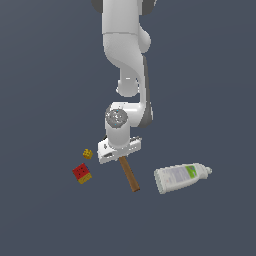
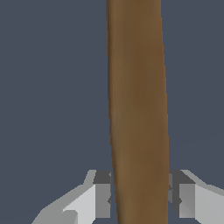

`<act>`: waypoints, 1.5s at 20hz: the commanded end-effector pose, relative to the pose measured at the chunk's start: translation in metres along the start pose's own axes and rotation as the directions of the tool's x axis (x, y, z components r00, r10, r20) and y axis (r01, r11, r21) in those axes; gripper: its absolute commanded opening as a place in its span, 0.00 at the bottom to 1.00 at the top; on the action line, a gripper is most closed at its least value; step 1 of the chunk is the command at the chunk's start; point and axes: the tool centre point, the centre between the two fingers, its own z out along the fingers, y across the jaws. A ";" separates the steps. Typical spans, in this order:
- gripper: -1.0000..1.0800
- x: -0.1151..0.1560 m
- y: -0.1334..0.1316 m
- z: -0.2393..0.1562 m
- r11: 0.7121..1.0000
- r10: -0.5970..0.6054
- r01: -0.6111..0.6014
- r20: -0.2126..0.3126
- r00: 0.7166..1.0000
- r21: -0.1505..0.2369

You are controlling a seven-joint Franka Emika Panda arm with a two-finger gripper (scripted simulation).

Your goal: Pick up a designated object from a clutter of objects.

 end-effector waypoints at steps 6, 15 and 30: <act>0.00 0.000 0.000 -0.002 1.000 0.000 0.000 0.000 1.000 0.000; 0.00 -0.005 -0.002 -0.034 1.000 0.000 0.000 0.000 1.000 0.000; 0.00 -0.022 -0.008 -0.174 1.000 0.002 -0.002 0.001 1.000 0.000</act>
